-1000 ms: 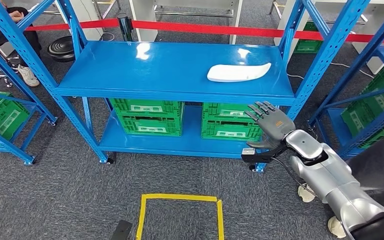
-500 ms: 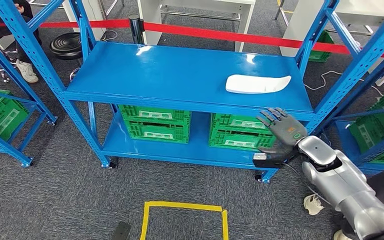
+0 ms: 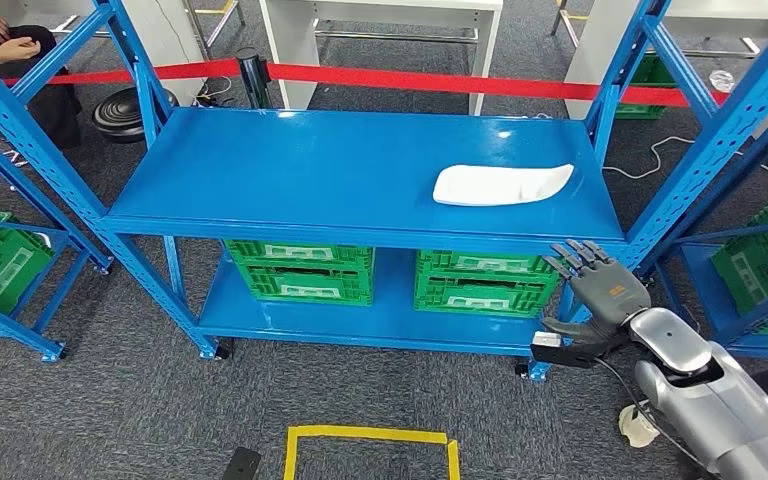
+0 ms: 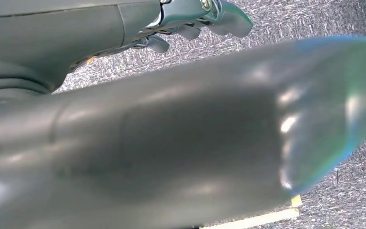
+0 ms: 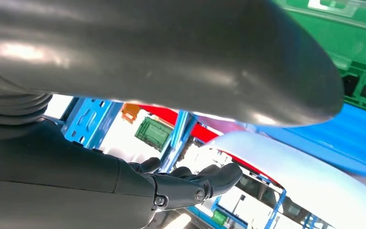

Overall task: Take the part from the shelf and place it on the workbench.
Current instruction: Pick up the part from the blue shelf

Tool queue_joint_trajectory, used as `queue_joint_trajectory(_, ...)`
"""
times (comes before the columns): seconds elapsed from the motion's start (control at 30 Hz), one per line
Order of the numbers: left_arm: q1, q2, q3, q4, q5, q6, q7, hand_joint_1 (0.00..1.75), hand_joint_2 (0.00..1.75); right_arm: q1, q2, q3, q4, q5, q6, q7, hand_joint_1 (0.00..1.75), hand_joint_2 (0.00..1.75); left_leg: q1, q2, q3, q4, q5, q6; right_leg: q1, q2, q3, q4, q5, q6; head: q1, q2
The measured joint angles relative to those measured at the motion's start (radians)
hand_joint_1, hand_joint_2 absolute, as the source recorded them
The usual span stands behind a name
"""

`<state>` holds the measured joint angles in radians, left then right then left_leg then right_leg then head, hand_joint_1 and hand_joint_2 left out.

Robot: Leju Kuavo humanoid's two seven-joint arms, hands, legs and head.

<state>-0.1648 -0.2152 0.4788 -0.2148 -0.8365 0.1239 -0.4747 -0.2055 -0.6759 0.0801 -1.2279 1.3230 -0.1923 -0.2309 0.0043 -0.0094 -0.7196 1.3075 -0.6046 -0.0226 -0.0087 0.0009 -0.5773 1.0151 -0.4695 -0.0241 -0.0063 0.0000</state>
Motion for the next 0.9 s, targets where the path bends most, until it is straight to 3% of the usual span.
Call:
queue_joint_trajectory(0.03, 0.001, 0.000, 0.000, 0.000, 0.000, 0.000, 0.000, 0.00, 0.00, 0.008, -0.004, -0.007, -0.005, 0.004, 0.004, 0.000, 0.00, 0.00, 0.000, 0.000, 0.006, -0.038, 0.030, 0.002, 0.000, 0.001, 0.011, 0.000, -0.008, 0.002, 0.000, 0.000)
queue_joint_trajectory(0.1, 0.003, 0.001, 0.000, 0.000, 0.000, 0.000, 0.000, 0.00, 0.00, 0.014, -0.014, -0.019, -0.015, 0.014, 0.011, -0.001, 0.00, 0.00, -0.003, 0.000, 0.044, -0.169, 0.122, 0.013, 0.001, 0.003, 0.032, 0.001, -0.025, 0.007, 0.000, 0.000)
queue_joint_trajectory(0.17, 0.003, 0.003, 0.000, 0.000, 0.000, 0.000, -0.001, 0.00, 0.00, 0.014, -0.026, -0.029, -0.024, 0.012, 0.016, -0.012, 0.00, 0.00, -0.007, 0.000, 0.072, -0.257, 0.165, 0.025, 0.003, 0.005, 0.041, 0.002, -0.039, 0.018, 0.001, 0.000)
queue_joint_trajectory(0.27, 0.003, 0.004, 0.000, 0.000, 0.001, 0.000, -0.003, 0.00, 0.00, 0.012, -0.048, -0.040, -0.041, -0.007, 0.020, -0.039, 0.00, 0.00, -0.007, -0.001, 0.089, -0.275, 0.169, 0.043, 0.003, 0.007, 0.046, 0.014, -0.045, 0.036, 0.002, 0.000)
queue_joint_trajectory(0.33, 0.002, 0.004, 0.000, -0.001, 0.005, 0.000, -0.003, 0.00, 0.00, 0.001, -0.062, -0.045, -0.050, -0.014, 0.024, -0.049, 0.00, 0.00, -0.004, 0.000, 0.104, -0.280, 0.168, 0.053, 0.000, 0.005, 0.023, 0.066, -0.058, 0.044, 0.004, 0.000)
queue_joint_trajectory(0.47, 0.001, 0.003, 0.000, -0.001, 0.017, 0.002, 0.008, 0.00, 0.00, -0.033, -0.083, -0.047, -0.054, -0.027, 0.045, -0.067, 0.00, 0.00, -0.003, 0.000, 0.115, -0.281, 0.156, 0.060, -0.007, 0.004, -0.112, 0.267, -0.136, 0.061, 0.007, 0.000)
queue_joint_trajectory(0.5, 0.001, 0.003, 0.000, -0.001, 0.019, 0.003, 0.010, 0.00, 0.00, -0.041, -0.088, -0.047, -0.054, -0.032, 0.051, -0.072, 0.00, 0.00, -0.003, 0.000, 0.119, -0.280, 0.151, 0.059, -0.009, 0.004, -0.127, 0.271, -0.128, 0.064, 0.007, 0.000)
queue_joint_trajectory(0.53, 0.002, 0.003, 0.000, -0.001, 0.019, 0.003, 0.011, 0.00, 0.00, -0.051, -0.095, -0.047, -0.054, -0.035, 0.056, -0.077, 0.00, 0.00, -0.002, -0.001, 0.123, -0.278, 0.145, 0.058, -0.012, 0.003, -0.124, 0.240, -0.100, 0.066, 0.007, 0.000)
queue_joint_trajectory(0.6, 0.002, 0.002, 0.000, -0.001, 0.020, 0.004, 0.011, 0.00, 0.00, -0.074, -0.109, -0.047, -0.055, -0.041, 0.063, -0.083, 0.00, 0.00, -0.001, -0.002, 0.134, -0.275, 0.134, 0.050, -0.016, 0.002, -0.082, 0.114, -0.018, 0.068, 0.007, 0.000)
queue_joint_trajectory(0.63, 0.001, 0.002, 0.000, -0.001, 0.020, 0.005, 0.011, 0.00, 0.00, -0.084, -0.114, -0.047, -0.055, -0.043, 0.066, -0.086, 0.00, 0.00, -0.002, -0.003, 0.138, -0.273, 0.130, 0.045, -0.015, 0.002, -0.063, 0.060, 0.000, 0.065, 0.008, 0.000)
queue_joint_trajectory(0.67, 0.001, 0.002, 0.000, -0.001, 0.020, 0.006, 0.011, 0.00, 0.00, -0.093, -0.118, -0.047, -0.056, -0.045, 0.069, -0.088, 0.00, 0.00, -0.003, -0.004, 0.139, -0.273, 0.127, 0.038, -0.013, 0.001, -0.050, 0.026, 0.011, 0.058, 0.008, 0.000)
queue_joint_trajectory(0.77, 0.002, 0.002, 0.000, -0.001, 0.021, 0.006, 0.010, 0.00, 0.00, -0.103, -0.129, -0.046, -0.059, -0.051, 0.072, -0.090, 0.00, 0.00, -0.006, -0.004, 0.144, -0.276, 0.125, 0.020, -0.008, 0.002, -0.039, 0.009, 0.017, 0.035, 0.008, 0.000)
queue_joint_trajectory(0.9, -0.003, 0.002, 0.000, -0.002, 0.021, 0.002, 0.010, 0.00, 0.00, -0.104, -0.134, -0.045, -0.064, -0.062, 0.070, -0.084, 0.00, 0.00, -0.008, -0.001, 0.155, -0.294, 0.122, 0.061, -0.007, 0.004, -0.027, 0.001, 0.020, 0.029, 0.007, 0.000)
